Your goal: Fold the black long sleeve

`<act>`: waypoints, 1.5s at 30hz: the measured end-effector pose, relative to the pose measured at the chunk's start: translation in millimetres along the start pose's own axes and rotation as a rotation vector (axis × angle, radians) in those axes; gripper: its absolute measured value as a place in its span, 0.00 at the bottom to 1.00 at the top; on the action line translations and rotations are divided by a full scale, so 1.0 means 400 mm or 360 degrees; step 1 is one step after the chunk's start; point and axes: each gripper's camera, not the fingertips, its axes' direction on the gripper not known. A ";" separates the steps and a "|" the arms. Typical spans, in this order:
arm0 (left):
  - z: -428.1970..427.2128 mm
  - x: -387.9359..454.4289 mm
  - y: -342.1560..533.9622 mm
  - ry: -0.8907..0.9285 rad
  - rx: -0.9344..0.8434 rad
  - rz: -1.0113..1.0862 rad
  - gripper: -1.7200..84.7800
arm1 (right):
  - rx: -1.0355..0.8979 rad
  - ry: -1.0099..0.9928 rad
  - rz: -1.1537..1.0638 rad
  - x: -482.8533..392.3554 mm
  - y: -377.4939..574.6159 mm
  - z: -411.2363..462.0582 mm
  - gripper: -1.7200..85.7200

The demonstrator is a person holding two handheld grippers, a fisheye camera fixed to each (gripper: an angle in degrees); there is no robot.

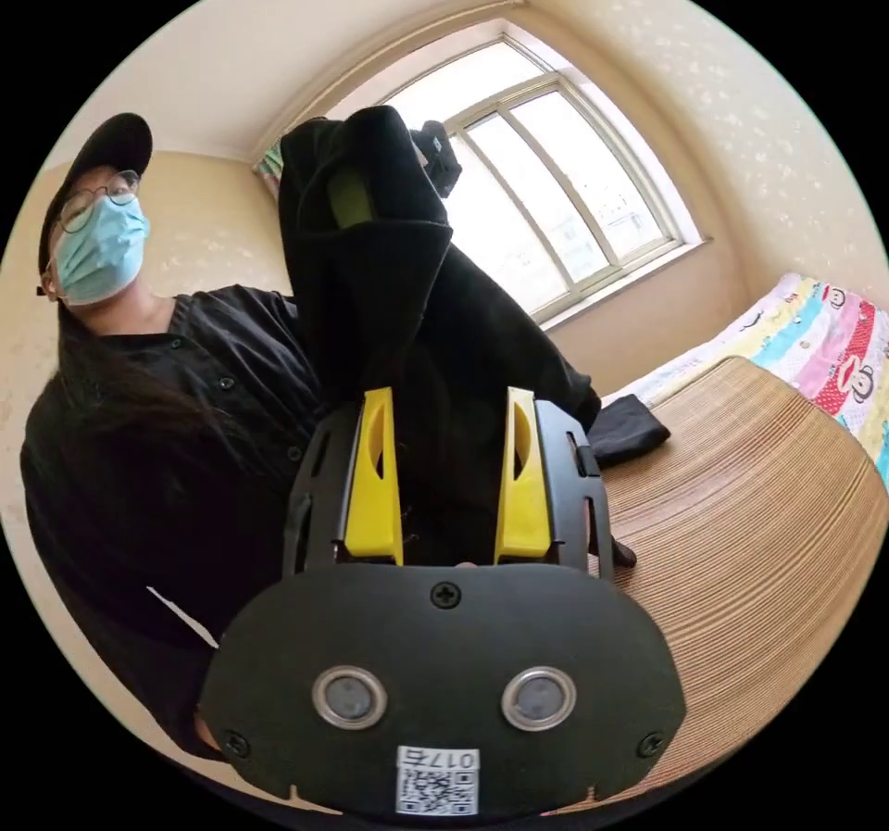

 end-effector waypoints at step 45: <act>-0.162 -0.206 -0.346 -0.3049 -0.0750 -0.0739 0.04 | -0.0271 0.2010 0.0253 -0.096 -0.737 -0.244 0.06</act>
